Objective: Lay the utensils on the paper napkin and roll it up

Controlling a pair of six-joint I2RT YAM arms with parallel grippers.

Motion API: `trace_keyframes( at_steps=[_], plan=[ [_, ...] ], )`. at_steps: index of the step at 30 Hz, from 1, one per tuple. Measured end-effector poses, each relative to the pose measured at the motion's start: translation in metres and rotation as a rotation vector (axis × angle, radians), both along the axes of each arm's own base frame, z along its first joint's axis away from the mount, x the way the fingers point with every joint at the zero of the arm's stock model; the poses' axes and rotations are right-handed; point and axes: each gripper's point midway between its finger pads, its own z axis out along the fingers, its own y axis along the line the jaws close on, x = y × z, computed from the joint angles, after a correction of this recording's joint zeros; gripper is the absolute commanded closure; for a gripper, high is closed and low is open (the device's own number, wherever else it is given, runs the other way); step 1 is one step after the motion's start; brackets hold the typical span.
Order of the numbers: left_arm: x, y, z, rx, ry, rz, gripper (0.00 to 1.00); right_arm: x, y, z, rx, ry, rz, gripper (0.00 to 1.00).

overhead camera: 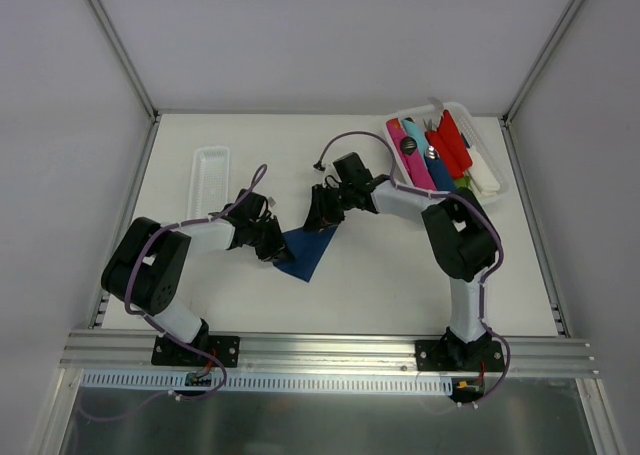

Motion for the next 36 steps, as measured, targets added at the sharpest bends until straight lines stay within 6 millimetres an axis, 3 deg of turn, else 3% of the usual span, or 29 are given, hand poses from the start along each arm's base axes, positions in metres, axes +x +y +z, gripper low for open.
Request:
trace_keyframes(
  at_steps=[3, 9, 18, 26, 36],
  plan=[
    [0.000, 0.001, 0.000, -0.001, 0.000, -0.005, 1.00, -0.006, 0.006, 0.011, 0.026, -0.009, 0.027, 0.77],
    [0.000, 0.003, 0.000, -0.002, 0.003, -0.004, 1.00, -0.017, 0.009, 0.010, 0.036, 0.018, 0.054, 0.78],
    [0.001, 0.003, 0.000, 0.001, 0.006, -0.003, 1.00, -0.028, 0.008, -0.036, -0.010, 0.168, 0.031, 0.80],
    [0.003, 0.007, 0.003, 0.008, -0.016, 0.011, 0.91, -0.027, 0.009, -0.039, -0.023, 0.191, 0.020, 0.83],
    [0.015, 0.007, 0.051, -0.043, -0.227, 0.016, 0.89, -0.025, 0.010, -0.040, -0.040, 0.200, 0.022, 0.83]
  ],
)
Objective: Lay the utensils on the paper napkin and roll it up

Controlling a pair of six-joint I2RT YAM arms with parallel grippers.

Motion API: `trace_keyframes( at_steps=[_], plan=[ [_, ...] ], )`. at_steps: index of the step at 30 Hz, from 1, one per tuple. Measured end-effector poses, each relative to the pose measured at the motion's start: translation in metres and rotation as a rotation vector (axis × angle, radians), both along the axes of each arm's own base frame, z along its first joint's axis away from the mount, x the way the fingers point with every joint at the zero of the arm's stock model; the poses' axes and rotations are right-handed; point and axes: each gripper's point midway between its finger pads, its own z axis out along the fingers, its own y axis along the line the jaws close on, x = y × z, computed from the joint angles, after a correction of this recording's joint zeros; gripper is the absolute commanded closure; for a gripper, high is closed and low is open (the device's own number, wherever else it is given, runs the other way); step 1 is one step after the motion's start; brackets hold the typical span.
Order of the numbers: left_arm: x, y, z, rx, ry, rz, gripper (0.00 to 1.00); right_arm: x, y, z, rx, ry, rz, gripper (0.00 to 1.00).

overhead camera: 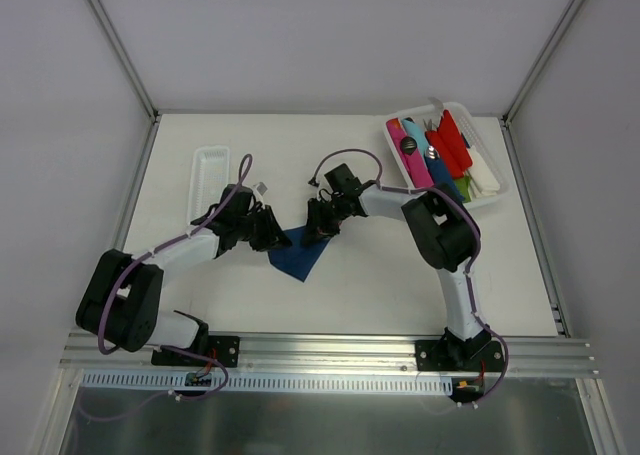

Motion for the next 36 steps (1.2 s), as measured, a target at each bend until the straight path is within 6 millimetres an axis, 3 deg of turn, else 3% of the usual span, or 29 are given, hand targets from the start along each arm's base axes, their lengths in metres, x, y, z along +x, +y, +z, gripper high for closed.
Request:
trace_keyframes(
  at_steps=[6, 14, 22, 28, 32, 36],
  plan=[
    [0.006, -0.004, -0.008, -0.011, -0.002, 0.003, 0.92, 0.000, 0.001, 0.000, 0.000, 0.001, 0.007, 0.83],
    [-0.002, -0.006, -0.051, -0.027, 0.114, 0.049, 0.97, 0.004, 0.005, 0.000, 0.004, -0.005, 0.031, 0.84],
    [0.008, -0.016, -0.051, -0.104, 0.129, 0.097, 1.00, 0.012, 0.011, 0.001, 0.000, -0.031, 0.067, 0.84],
    [0.012, -0.014, -0.054, -0.122, 0.161, 0.185, 1.00, 0.018, 0.010, 0.004, 0.001, -0.036, 0.060, 0.75],
    [0.016, -0.013, -0.054, -0.124, 0.168, 0.231, 1.00, 0.028, -0.002, 0.012, 0.051, -0.007, 0.007, 0.71],
    [0.018, -0.013, -0.054, -0.123, 0.170, 0.250, 1.00, 0.041, -0.038, 0.029, 0.153, 0.065, -0.132, 0.70]
  ],
)
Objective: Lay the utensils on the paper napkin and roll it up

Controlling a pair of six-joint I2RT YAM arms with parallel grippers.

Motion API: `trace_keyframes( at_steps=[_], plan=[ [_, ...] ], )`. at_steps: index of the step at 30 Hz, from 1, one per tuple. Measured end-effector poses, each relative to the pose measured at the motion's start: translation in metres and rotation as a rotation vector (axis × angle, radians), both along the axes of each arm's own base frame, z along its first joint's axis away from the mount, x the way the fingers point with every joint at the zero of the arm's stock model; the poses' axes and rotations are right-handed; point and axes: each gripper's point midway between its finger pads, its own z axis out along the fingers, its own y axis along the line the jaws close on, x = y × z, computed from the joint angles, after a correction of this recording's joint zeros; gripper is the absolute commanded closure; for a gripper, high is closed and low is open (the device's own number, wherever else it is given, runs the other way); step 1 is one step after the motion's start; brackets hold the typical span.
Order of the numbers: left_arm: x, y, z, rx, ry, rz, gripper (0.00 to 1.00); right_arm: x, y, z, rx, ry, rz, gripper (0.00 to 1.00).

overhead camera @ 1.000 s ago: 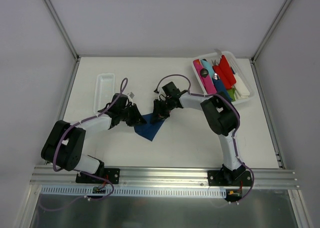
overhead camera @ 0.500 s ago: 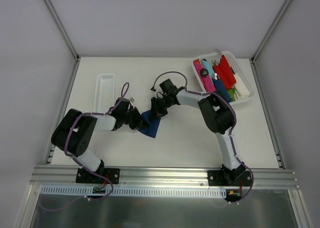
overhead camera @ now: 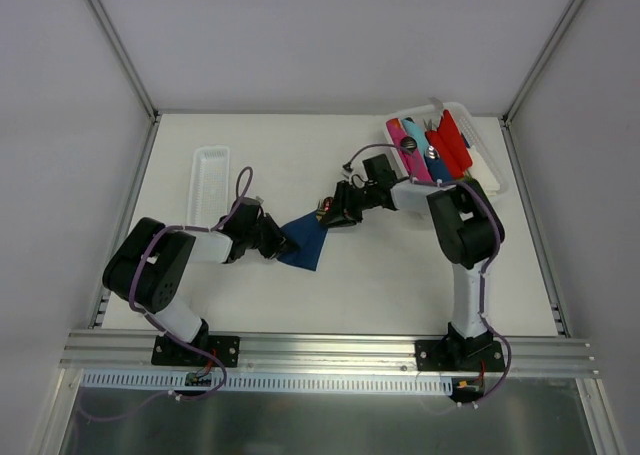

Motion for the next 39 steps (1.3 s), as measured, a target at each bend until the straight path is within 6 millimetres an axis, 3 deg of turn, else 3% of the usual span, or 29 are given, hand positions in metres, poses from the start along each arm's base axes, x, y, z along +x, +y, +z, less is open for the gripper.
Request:
trace_keyframes(
  at_steps=[2, 5, 11, 17, 25, 39],
  plan=[
    [0.000, 0.000, 0.000, 0.000, 0.000, 0.001, 1.00, 0.000, -0.015, 0.006, 0.054, 0.038, -0.071, 0.69],
    [0.000, 0.000, 0.000, 0.002, -0.003, -0.002, 1.00, -0.006, -0.017, 0.008, 0.122, 0.103, -0.140, 0.69],
    [0.002, 0.002, 0.000, 0.017, -0.014, -0.009, 1.00, -0.017, 0.000, 0.015, 0.278, 0.202, -0.251, 0.69],
    [0.004, 0.007, 0.000, 0.043, -0.025, 0.017, 1.00, -0.007, 0.018, 0.031, 0.388, 0.205, -0.304, 0.85],
    [0.007, 0.017, 0.000, 0.063, -0.032, 0.053, 1.00, -0.019, 0.031, 0.003, 0.363, 0.260, -0.327, 0.88],
    [0.007, 0.018, 0.000, 0.065, -0.033, 0.054, 1.00, -0.014, 0.031, -0.013, 0.287, 0.182, -0.313, 0.89]
  ],
)
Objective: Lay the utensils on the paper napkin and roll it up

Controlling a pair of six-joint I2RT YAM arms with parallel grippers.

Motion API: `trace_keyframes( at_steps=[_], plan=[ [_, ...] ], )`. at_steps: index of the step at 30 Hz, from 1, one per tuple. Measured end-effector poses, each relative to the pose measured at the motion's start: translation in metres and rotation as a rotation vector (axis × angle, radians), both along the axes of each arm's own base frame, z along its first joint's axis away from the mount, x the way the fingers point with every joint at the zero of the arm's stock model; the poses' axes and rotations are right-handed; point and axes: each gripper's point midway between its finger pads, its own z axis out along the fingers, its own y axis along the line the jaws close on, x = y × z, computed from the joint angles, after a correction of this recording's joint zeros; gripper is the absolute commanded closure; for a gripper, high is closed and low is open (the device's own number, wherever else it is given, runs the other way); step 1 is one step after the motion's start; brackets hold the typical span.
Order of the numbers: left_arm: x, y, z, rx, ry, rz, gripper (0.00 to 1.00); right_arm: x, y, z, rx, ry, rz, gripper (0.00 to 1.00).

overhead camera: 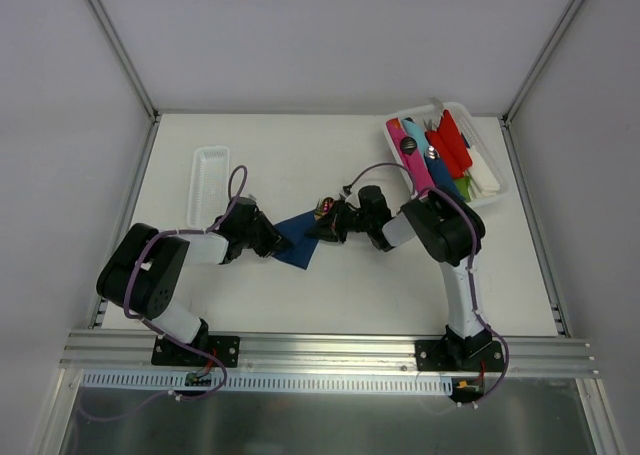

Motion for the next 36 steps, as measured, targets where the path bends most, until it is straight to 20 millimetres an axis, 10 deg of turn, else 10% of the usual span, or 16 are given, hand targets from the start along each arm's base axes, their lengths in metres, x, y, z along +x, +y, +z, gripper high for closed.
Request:
trace_keyframes(
  at_steps=[8, 18, 29, 36],
  plan=[
    [0.000, 0.000, 0.000, 0.002, -0.003, -0.006, 1.00, -0.002, -0.009, 0.010, -0.198, -0.125, 0.093, 0.87],
    [0.000, 0.000, 0.000, 0.010, -0.010, -0.022, 1.00, 0.018, 0.012, 0.086, -0.430, -0.653, 0.378, 0.92],
    [0.000, 0.000, 0.000, 0.011, -0.011, -0.025, 1.00, -0.055, 0.013, 0.018, -0.584, -0.573, 0.707, 0.94],
    [0.000, 0.000, 0.000, 0.014, -0.015, -0.031, 1.00, -0.057, 0.014, 0.012, -0.589, -0.564, 0.714, 0.95]
  ],
)
